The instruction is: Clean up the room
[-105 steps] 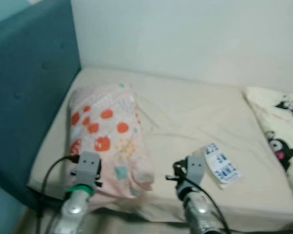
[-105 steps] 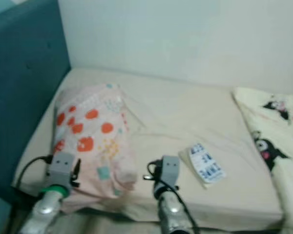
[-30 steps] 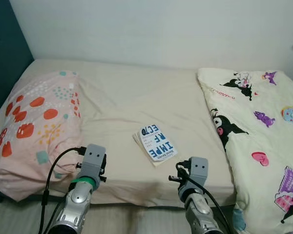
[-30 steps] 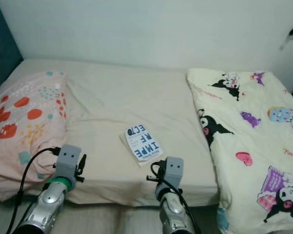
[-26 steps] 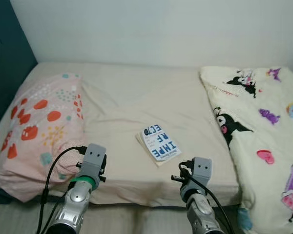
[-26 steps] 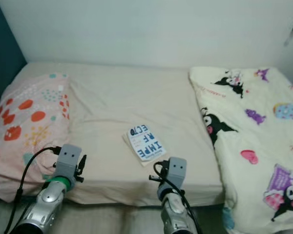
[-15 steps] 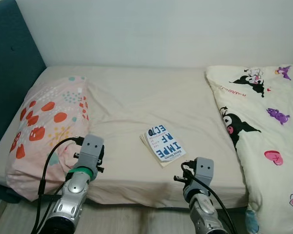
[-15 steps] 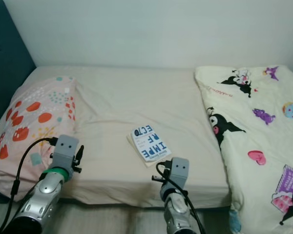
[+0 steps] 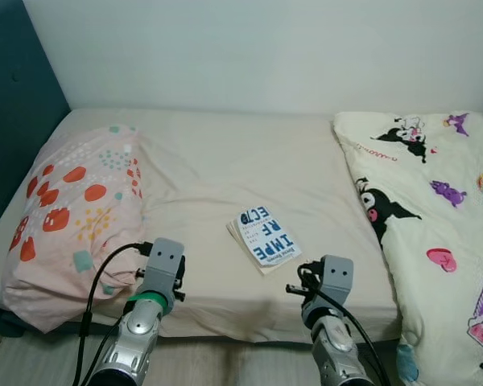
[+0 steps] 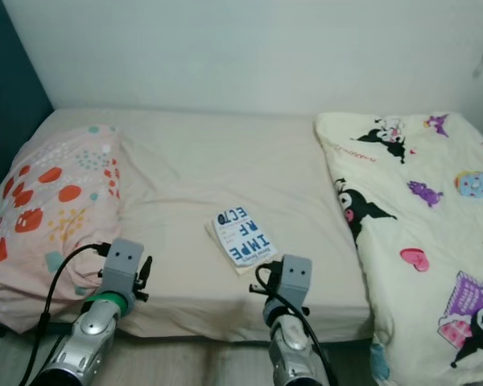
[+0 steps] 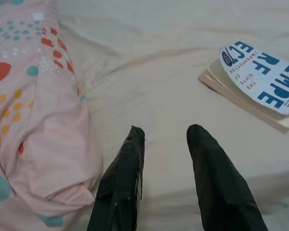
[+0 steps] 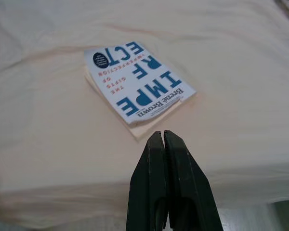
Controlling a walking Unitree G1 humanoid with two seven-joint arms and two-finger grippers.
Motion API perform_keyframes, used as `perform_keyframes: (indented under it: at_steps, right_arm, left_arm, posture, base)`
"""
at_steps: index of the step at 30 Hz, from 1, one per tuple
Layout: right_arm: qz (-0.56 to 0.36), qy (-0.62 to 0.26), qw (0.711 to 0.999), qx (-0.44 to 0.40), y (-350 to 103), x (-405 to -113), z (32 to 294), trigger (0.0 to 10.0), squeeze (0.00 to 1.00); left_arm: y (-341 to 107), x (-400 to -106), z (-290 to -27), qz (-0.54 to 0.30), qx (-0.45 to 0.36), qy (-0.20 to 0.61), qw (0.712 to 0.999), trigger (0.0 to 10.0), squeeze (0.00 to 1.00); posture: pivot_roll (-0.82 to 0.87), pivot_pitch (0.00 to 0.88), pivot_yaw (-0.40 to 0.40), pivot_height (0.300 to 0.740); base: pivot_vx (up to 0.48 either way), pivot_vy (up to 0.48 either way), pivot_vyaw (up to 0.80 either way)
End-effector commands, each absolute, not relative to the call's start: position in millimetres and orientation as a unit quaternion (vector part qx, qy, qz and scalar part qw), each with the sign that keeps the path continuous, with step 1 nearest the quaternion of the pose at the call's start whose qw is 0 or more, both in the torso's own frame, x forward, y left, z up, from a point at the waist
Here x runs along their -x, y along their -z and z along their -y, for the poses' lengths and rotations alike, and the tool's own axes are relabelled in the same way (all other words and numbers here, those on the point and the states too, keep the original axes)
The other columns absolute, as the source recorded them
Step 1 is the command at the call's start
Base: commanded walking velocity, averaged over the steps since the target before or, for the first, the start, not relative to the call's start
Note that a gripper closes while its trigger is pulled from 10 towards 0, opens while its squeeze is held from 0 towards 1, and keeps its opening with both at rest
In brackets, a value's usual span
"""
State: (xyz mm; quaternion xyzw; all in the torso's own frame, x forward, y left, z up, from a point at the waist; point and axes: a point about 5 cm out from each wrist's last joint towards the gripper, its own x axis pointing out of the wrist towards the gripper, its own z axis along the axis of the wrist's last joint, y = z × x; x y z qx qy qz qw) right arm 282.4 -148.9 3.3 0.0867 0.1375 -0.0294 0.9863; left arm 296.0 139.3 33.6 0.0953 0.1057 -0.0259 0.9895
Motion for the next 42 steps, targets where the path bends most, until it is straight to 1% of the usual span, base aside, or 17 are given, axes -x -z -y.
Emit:
perform_keyframes:
  at_steps: [1, 8, 14, 26, 42]
  right_arm:
    - [-0.147, 0.024, 0.985, -0.091, 1, -278, 143, 10.0, 0.0]
    - [-0.158, 0.028, 0.983, -0.093, 6, -274, 141, 10.0, 0.0]
    - [-0.16, 0.018, 0.983, -0.09, 7, -273, 140, 10.0, 0.0]
    - [-0.169, 0.012, 0.981, -0.09, 9, -271, 139, 10.0, 0.0]
    - [-0.171, 0.004, 0.98, -0.098, 9, -272, 135, 10.0, 0.0]
  left_arm:
    - [-31, -292, -145, -0.107, -0.092, 0.016, 0.99, 10.0, 0.0]
    - [-30, -288, -151, -0.096, -0.087, 0.005, 0.992, 10.0, 0.0]
    - [-35, -289, -152, -0.086, -0.08, 0.001, 0.993, 10.0, 0.0]
    - [-37, -288, -156, -0.077, -0.072, -0.01, 0.994, 10.0, 0.0]
    - [-41, -285, -157, -0.058, -0.085, -0.033, 0.994, 10.0, 0.0]
  posture:
    - [0.02, 0.001, 0.055, 0.74]
    - [0.03, 0.0, 0.044, 0.74]
    - [0.03, 0.002, 0.038, 0.74]
    - [0.03, 0.006, 0.032, 0.74]
    - [0.04, 0.008, 0.032, 0.74]
  base:
    - [0.0, 0.0, 0.0]
    - [0.0, 0.0, 0.0]
    - [0.133, 0.0, -0.79]
    - [0.275, 0.0, 0.0]
    - [0.0, 0.0, 0.0]
